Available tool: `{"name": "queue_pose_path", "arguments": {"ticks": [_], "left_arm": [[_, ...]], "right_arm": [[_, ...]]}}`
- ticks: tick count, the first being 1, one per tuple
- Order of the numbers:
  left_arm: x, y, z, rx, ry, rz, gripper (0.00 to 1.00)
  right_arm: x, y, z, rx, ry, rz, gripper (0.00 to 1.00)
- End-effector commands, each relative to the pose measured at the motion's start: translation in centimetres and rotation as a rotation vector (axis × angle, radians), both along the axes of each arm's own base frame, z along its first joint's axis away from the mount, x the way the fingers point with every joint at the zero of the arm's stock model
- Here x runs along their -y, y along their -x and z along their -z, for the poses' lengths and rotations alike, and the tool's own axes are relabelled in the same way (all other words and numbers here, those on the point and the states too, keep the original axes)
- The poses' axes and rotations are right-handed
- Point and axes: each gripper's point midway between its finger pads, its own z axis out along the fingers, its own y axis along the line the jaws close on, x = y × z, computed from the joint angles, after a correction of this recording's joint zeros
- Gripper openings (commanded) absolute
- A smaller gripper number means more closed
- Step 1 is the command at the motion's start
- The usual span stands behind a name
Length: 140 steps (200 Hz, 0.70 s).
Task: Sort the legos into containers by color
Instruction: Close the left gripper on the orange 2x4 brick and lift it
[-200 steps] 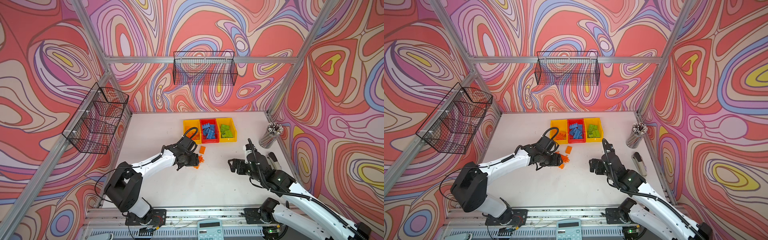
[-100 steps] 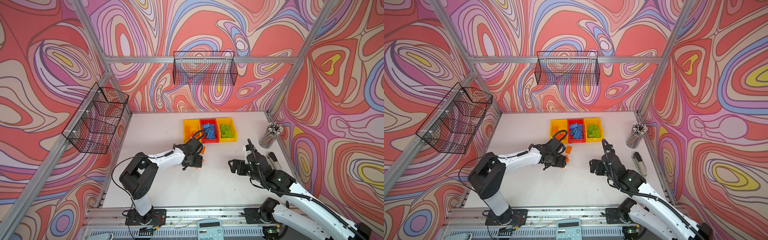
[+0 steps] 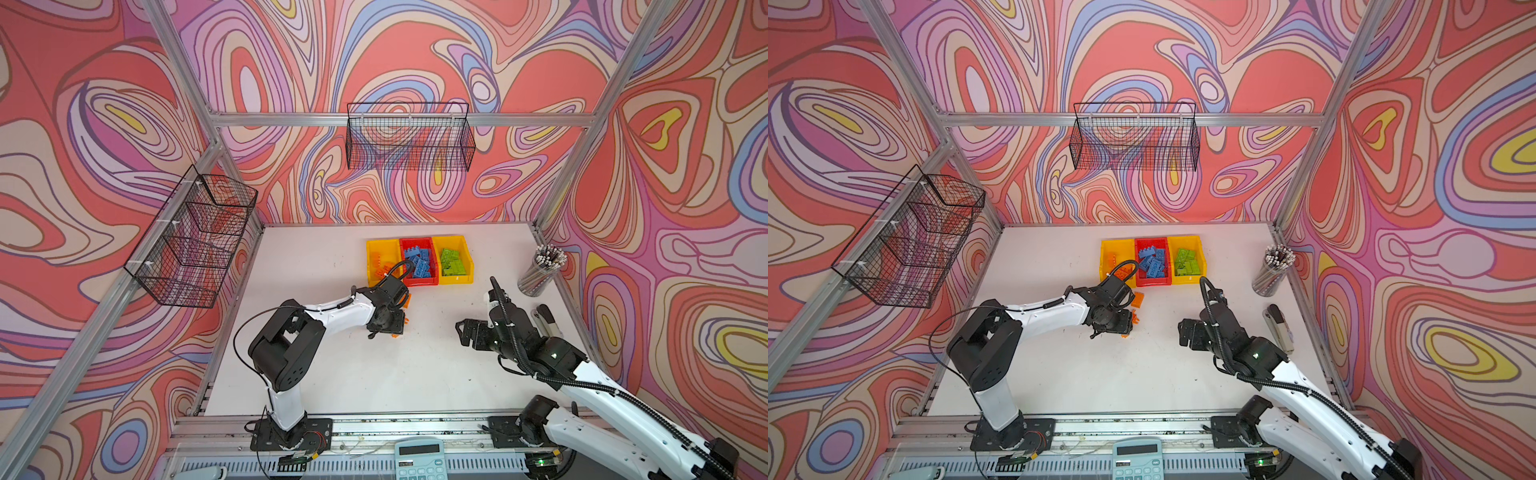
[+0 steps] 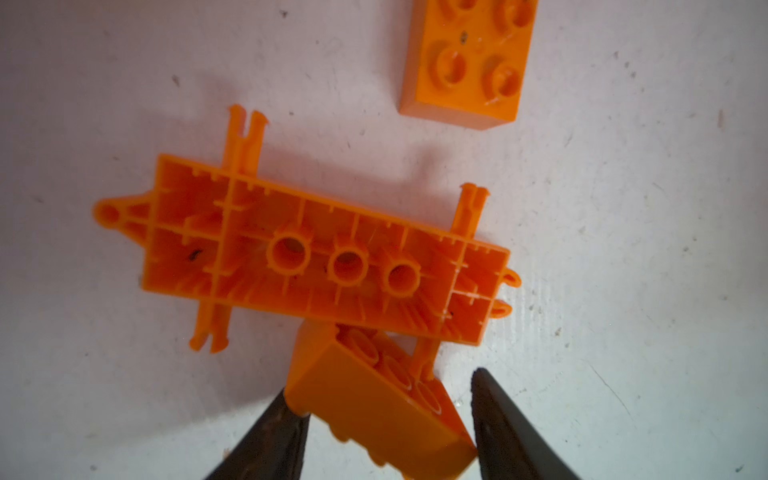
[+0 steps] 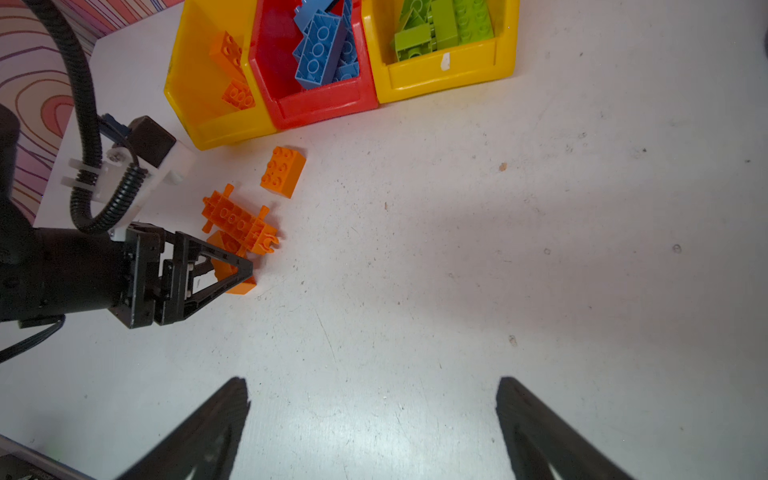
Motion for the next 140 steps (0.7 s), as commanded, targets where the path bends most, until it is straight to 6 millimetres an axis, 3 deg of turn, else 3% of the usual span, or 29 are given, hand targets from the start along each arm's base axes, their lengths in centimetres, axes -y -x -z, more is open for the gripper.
{"name": "queue_pose_path", "arguments": {"ticks": [1,106,140], "left_arm": [[-0.9,-0.2,0.2,-0.001,-0.058,-0.002,0.54],[-3.7,0.1,0.5,0.002,-0.198,0.002,0.30],[-3.9,0.2,0.4,0.000,-0.206,0.003,0.09]], "right_arm": [[-0.3,-0.3,-0.7,0.010,-0.014,0.008,0.98],[-0.9,-0.7,-0.7,0.010,-0.014,-0.010,0.98],[-1.0,-0.9,-0.8,0.013,-0.010,-0.014,0.98]]}}
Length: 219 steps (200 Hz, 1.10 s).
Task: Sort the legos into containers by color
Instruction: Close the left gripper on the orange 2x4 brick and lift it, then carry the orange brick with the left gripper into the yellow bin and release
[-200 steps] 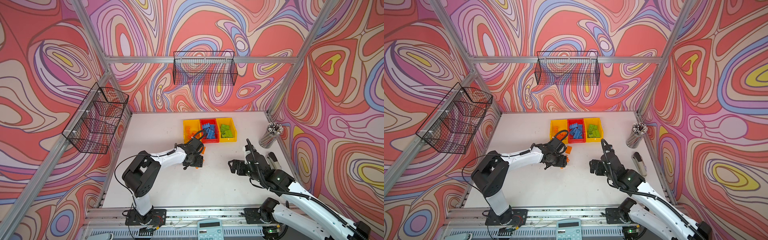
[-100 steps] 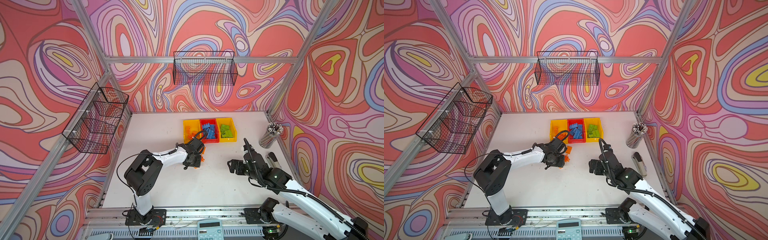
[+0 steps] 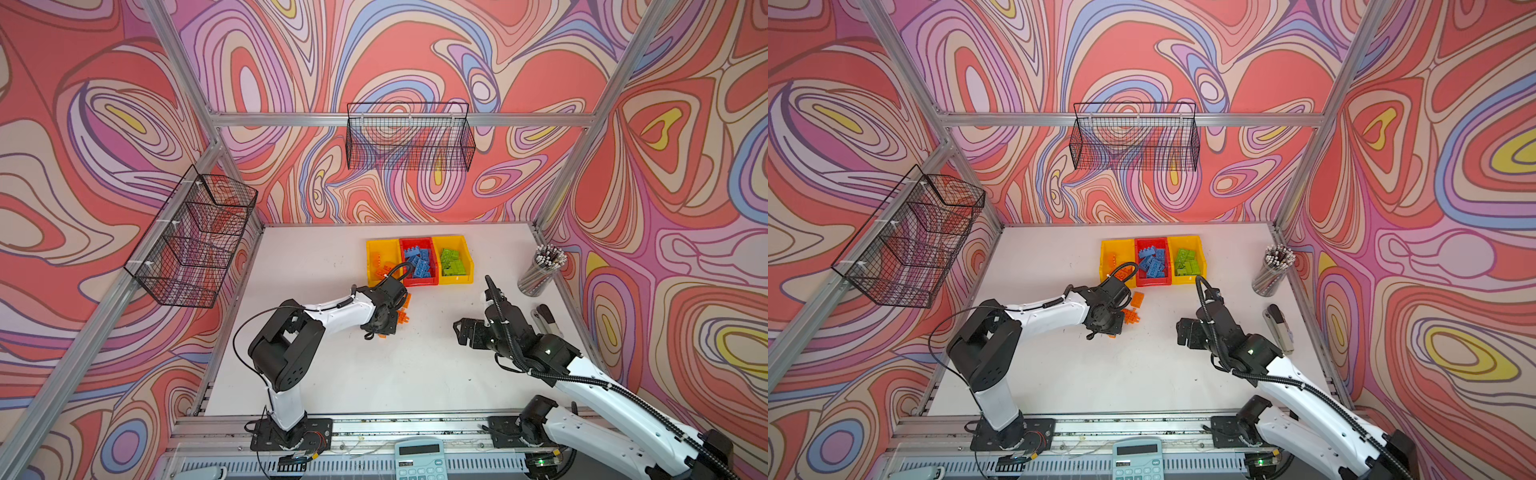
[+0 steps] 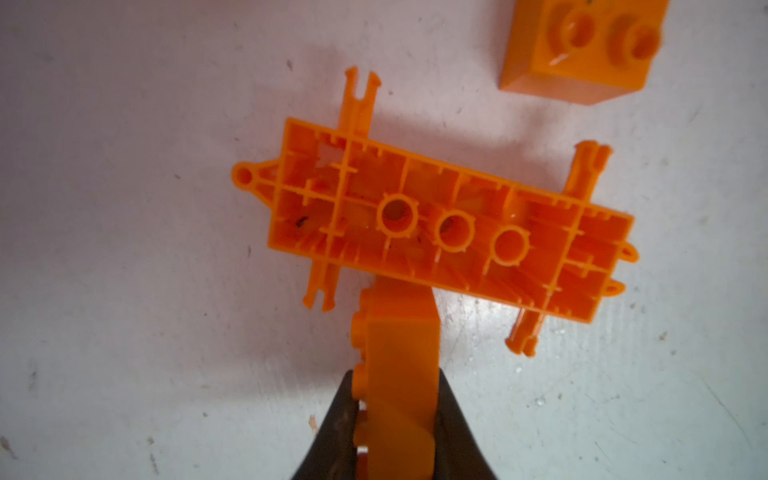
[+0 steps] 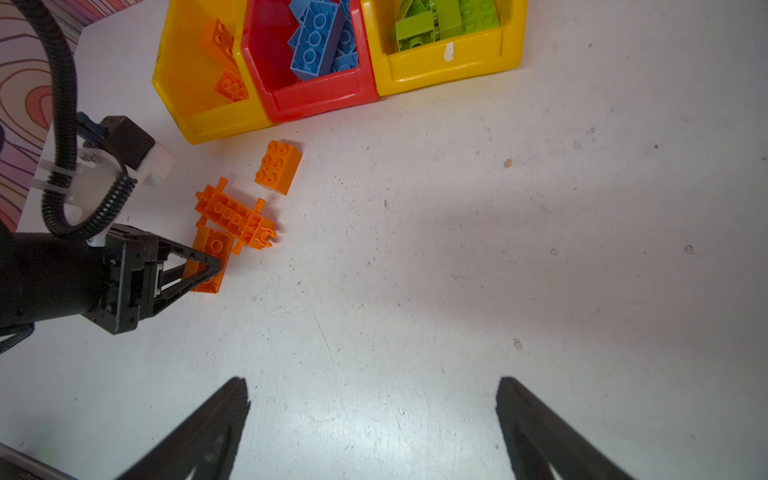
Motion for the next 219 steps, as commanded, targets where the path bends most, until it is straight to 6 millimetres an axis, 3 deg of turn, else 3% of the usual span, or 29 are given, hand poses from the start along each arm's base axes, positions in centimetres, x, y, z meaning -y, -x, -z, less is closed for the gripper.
{"name": "queue_pose_path", "arguments": {"ticks": [1,26,108,129,178,219], "left_arm": [[-0.9,0.2,0.1,-0.020,-0.047,0.002,0.09],[-1.2,0.1,-0.6,-0.008,-0.062,0.003,0.03],[-1.9,-1.7,-5.4,0.092,-0.099,0.004,0.02],[-2.0,-3.6,-6.8,0.127,-0.094,-0.011,0.02],[-1.0,-10.8,-10.5,0.225,0.001,-0.081,0.03],[-0.2,-16.0,-11.8,0.273,0.001,-0.094,0.06]], "right_arm": [[-0.6,-0.4,-1.3,0.026,-0.020,-0.009,0.98],[-0.7,-0.6,-1.4,0.032,-0.018,-0.013,0.98],[-1.1,-1.2,-2.0,0.046,-0.013,-0.021,0.98],[-1.1,-1.3,-2.1,0.047,-0.010,-0.021,0.98],[-1.2,-1.7,-2.4,0.051,-0.002,-0.014,0.98],[-0.6,-1.8,-2.5,0.053,0.024,0.002,0.98]]}}
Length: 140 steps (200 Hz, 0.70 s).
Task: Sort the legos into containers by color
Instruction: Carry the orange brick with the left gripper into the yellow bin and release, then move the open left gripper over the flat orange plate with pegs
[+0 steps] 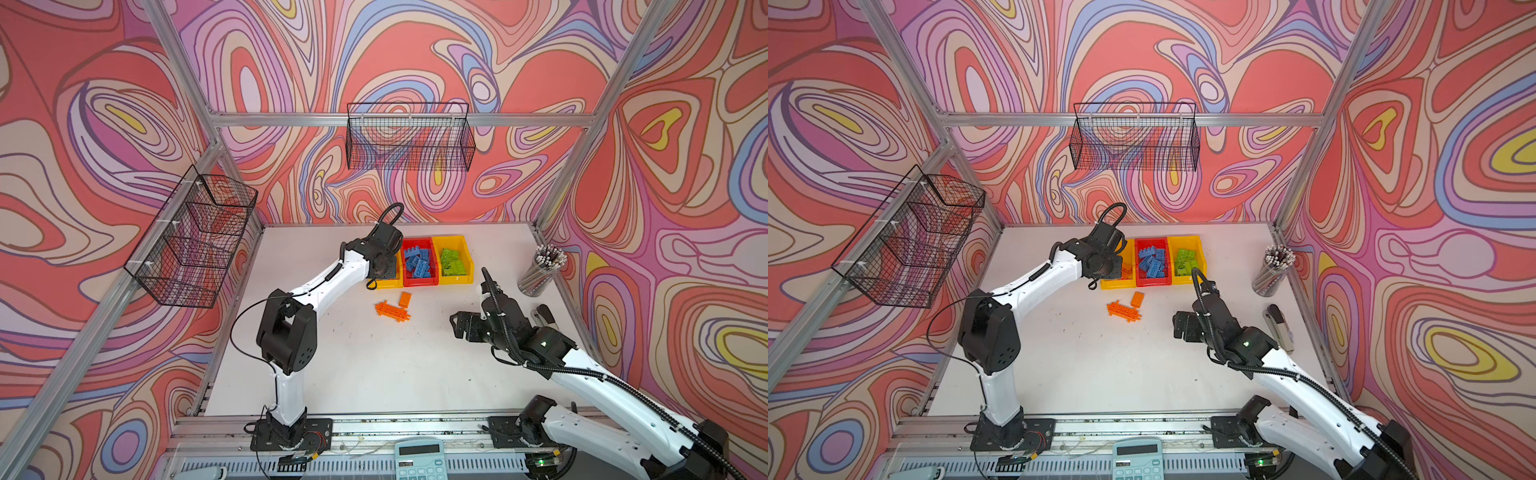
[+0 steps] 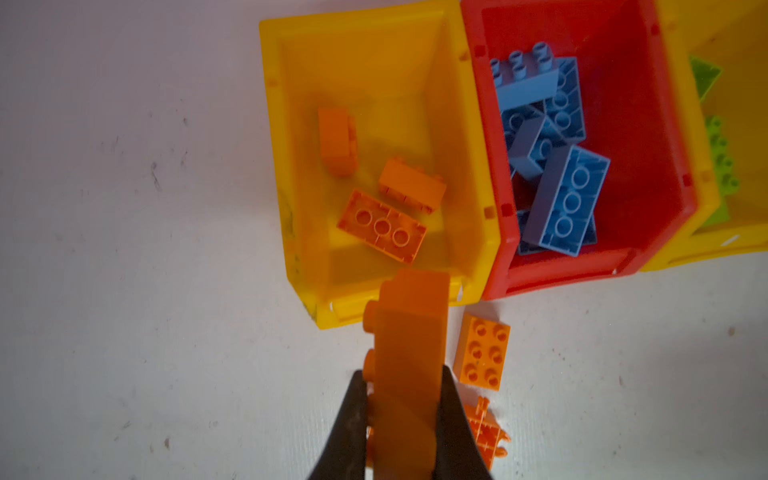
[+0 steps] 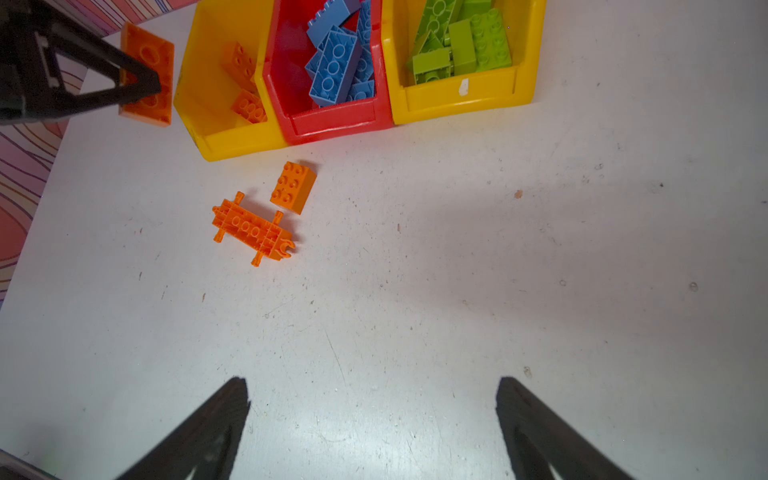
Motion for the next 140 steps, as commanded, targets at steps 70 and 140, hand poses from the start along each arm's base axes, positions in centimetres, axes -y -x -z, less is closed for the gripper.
{"name": "queue_pose_path", "arguments": {"ticks": [70,140], "left_arm": [[0.4,-7.0,3.0,-0.026,0.019,-0.020,0.52],[1.9,-5.4,0.3,0.026,0.217,-0.010,0.71]], "right_arm": [[0.3,-1.0,-1.0,0.013,0.056,0.029,0.98],[0.1,-1.7,-1.3,0.015,0.059,0.040,0.98]]}}
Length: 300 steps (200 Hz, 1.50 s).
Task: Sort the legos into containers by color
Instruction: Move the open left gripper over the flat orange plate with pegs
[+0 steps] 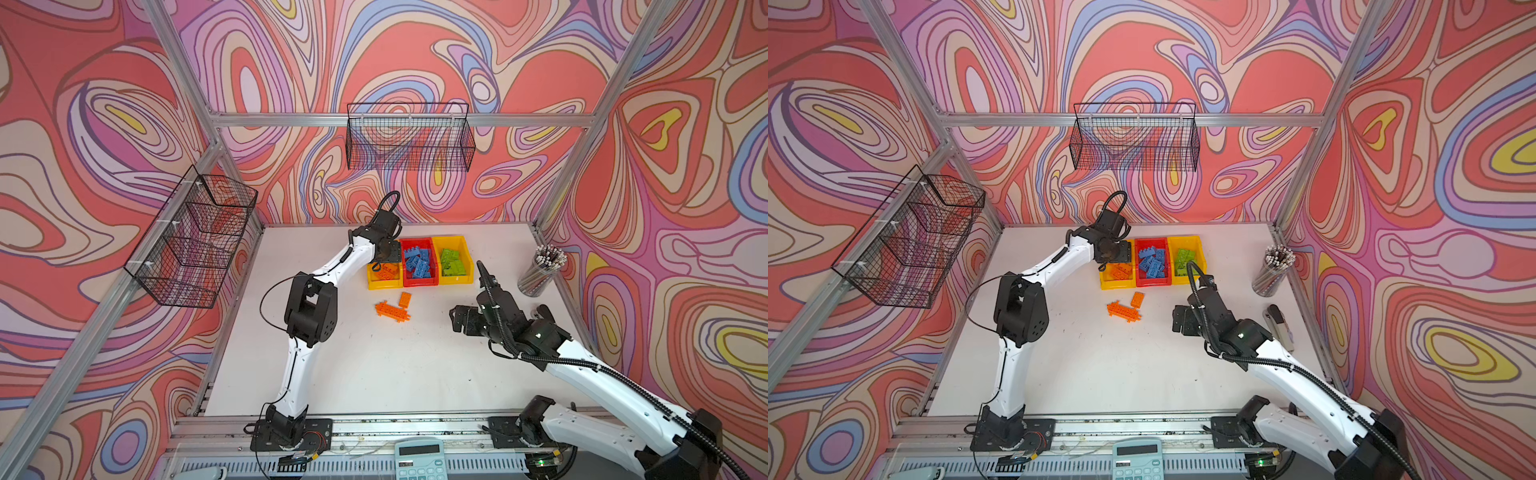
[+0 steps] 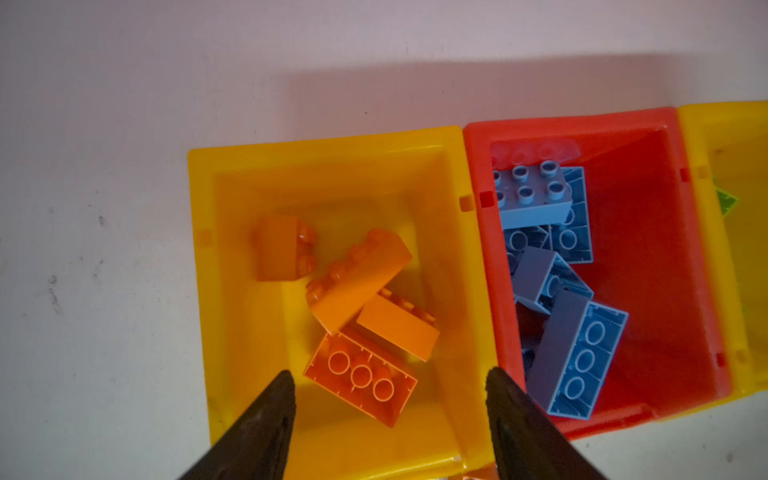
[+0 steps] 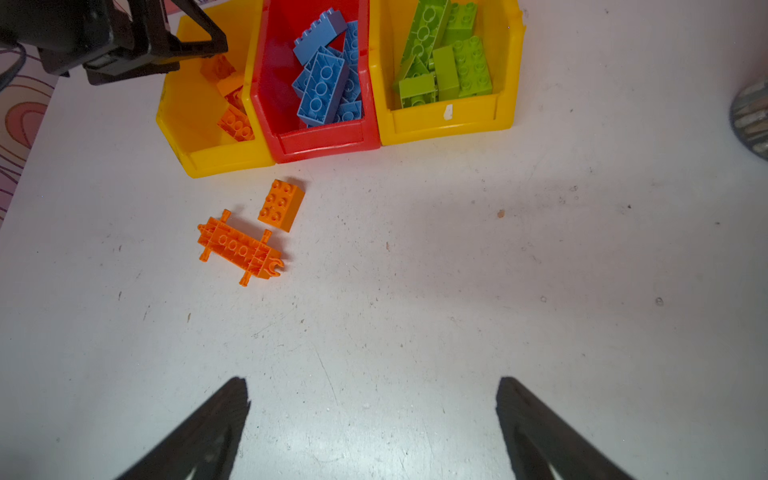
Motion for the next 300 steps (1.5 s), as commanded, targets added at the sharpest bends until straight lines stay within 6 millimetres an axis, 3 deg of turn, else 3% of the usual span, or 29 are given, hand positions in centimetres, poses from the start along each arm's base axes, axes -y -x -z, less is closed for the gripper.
{"name": "queue_pose_path", "arguments": {"ticks": [1,42,78,107,132,163,226,300], "left_arm": [[0.7,1.3,-3.3,0.046,0.118,0.002,0.71],[-0.1,6.6,-3.5,0.026,0.166,0.007,0.74],[-1.0,12.6,-0.7,-0.038,0.130,-0.006,0.78],[0.5,17.2,2.1,-0.097,0.195,-0.011,0.78],[1.8,18.9,3.8,-0.123,0.217,-0.018,0.79],[2.2,19.2,6.0,-0.173,0.216,-0.036,0.79],[2.6,16.3,8.0,-0.178,0.148,-0.050,0.80],[-1.3,12.5,8.6,-0.189,0.060,-0.079,0.80]], "right_arm": [[-0.1,-0.4,-0.8,0.016,0.006,0.008,0.98],[0.1,-0.8,-1.5,0.020,0.052,-0.001,0.98],[-0.5,-0.9,-2.0,0.030,0.020,-0.017,0.98],[-1.3,-0.7,-1.5,0.017,-0.021,-0.038,0.98],[-1.4,-0.4,-1.5,0.018,-0.043,-0.045,0.98],[-1.0,0.2,-1.8,0.027,-0.055,-0.042,0.98],[0.6,1.2,-2.0,0.041,-0.042,-0.010,0.98],[0.5,0.9,-1.7,0.036,-0.021,-0.008,0.98]]}}
